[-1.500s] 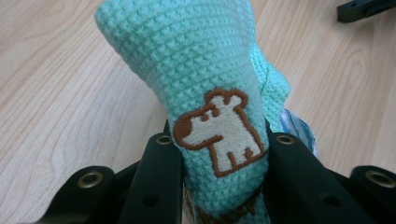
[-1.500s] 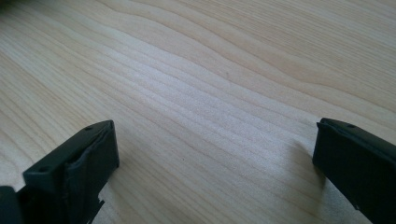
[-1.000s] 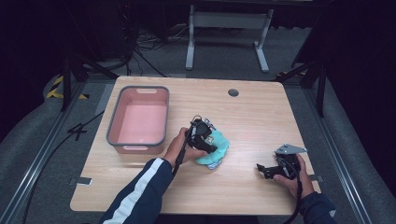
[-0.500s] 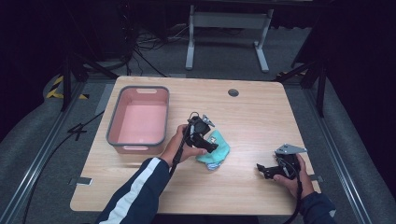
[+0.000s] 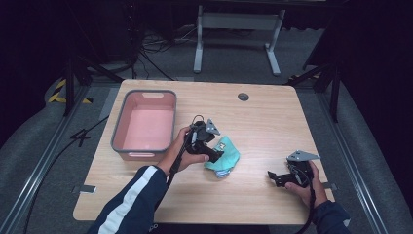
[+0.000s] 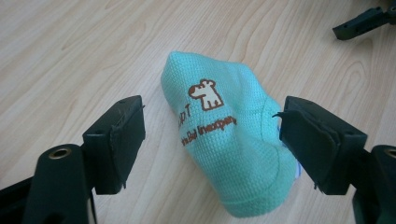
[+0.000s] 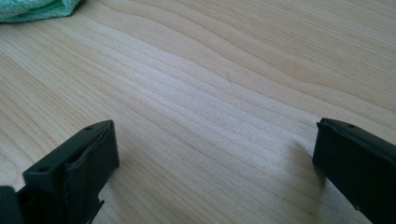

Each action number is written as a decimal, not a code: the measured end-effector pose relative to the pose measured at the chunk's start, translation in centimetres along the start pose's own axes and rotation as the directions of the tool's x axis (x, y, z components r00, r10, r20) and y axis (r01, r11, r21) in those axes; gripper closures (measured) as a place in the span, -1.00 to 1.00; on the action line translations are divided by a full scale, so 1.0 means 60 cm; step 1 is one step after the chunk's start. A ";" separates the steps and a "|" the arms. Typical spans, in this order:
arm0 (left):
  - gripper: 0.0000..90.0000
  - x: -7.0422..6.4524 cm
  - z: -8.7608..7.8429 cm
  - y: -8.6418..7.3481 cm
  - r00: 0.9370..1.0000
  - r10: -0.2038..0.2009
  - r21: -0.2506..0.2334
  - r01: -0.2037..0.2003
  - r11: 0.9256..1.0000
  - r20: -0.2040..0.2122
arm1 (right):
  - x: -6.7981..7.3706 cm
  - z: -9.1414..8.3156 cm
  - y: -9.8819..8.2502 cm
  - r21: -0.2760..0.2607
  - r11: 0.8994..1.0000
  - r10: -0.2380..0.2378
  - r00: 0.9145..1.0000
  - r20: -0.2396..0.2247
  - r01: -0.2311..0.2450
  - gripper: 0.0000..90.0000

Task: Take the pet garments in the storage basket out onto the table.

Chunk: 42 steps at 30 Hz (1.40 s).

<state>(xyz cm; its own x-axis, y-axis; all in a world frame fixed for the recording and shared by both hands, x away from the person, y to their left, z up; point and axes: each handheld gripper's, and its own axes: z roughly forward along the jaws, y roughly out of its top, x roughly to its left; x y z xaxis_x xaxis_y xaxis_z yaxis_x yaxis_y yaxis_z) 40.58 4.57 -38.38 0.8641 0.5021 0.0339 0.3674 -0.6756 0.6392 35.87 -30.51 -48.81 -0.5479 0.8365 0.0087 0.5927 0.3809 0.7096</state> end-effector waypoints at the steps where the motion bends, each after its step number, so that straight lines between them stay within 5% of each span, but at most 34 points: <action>1: -0.49 0.000 0.000 0.000 1.000 0.000 0.000 0.000 1.000 0.000 | 0.000 0.000 0.000 0.000 1.000 0.000 1.000 0.000 0.000 -0.99; 19: -0.51 -0.037 -0.065 -0.040 0.987 0.155 0.042 -0.154 0.987 -0.034 | 0.000 0.000 0.000 0.000 1.000 0.000 1.000 0.000 0.000 -0.99; 34: -0.51 -0.043 -0.126 -0.142 0.968 0.240 0.069 -0.235 0.970 -0.070 | 0.000 0.000 0.000 0.001 1.000 0.001 1.000 0.004 -0.001 -0.99; 42: -0.53 -0.041 -0.147 -0.190 0.966 0.244 0.078 -0.238 0.968 -0.081 | 0.000 0.000 0.000 0.001 1.000 0.000 1.000 0.004 0.000 -0.99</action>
<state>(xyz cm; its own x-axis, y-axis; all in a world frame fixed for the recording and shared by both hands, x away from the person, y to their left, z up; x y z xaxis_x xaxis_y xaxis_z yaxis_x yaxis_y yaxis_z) 31.23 15.81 -38.96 0.8968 0.3644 0.2510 0.1773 -0.8156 0.5508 35.83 -30.51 -48.81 -0.5453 0.8382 0.0061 0.5938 0.3811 0.7087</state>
